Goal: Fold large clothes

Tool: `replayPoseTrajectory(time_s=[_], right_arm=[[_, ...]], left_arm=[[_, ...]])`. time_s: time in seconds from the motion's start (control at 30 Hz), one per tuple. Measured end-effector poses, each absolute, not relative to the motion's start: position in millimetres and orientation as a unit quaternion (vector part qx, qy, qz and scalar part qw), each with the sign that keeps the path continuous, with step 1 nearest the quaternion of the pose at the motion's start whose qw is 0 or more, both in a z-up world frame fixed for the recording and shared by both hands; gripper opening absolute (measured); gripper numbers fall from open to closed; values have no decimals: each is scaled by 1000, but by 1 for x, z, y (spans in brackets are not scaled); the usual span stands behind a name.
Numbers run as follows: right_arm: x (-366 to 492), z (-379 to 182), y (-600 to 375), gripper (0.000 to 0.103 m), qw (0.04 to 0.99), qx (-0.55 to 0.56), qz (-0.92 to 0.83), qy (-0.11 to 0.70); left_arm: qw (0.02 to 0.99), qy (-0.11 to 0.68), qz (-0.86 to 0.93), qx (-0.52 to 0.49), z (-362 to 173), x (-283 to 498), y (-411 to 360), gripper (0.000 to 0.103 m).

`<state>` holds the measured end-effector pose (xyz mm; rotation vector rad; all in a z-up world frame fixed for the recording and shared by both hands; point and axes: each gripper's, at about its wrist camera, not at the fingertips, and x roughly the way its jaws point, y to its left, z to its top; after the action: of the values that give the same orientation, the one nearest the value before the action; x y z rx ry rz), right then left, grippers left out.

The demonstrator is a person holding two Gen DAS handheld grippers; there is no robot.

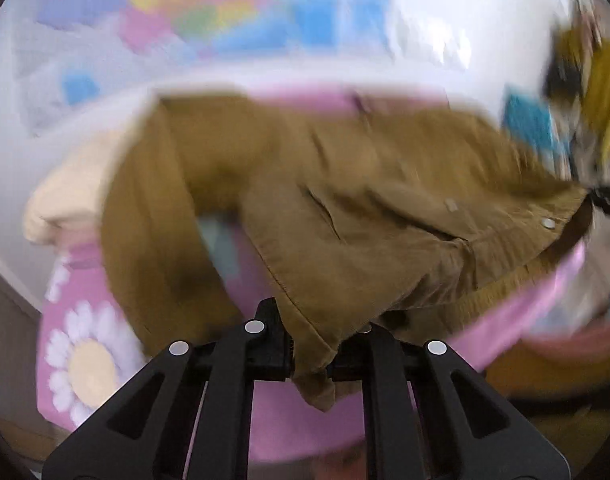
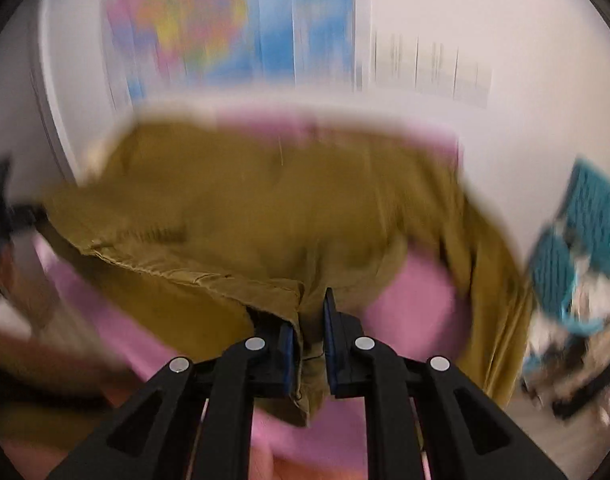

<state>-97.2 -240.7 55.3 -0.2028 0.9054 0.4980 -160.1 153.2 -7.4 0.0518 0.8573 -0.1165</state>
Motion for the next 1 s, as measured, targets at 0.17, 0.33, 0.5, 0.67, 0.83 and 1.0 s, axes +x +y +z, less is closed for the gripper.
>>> replayPoseTrajectory(time_s=[0.17,0.33,0.5,0.67,0.83,1.0], right_arm=[[-100,-2,-258,38,795,-94,256,541],[-98,56,-310,73,816,16,333,473],[-48,61,-306,73,858,35,268,436],[25,20,-253,73,863,-9,228,451],[68,-10,-240,19,850,-6,197,488],[74,22,-303,1,871,108,201,435]], left_arm=[[867,481,-96,87,-64,-158,124,25],[909,360,-209,8,-18,-191,158,80],[939,243,-244,-22,27,-210,188,98],[931,318,-170,-65,2,-151,203,98],[909,385,-121,-106,-38,-97,212,97],[902,398,-129,-109,-41,-73,206,97]])
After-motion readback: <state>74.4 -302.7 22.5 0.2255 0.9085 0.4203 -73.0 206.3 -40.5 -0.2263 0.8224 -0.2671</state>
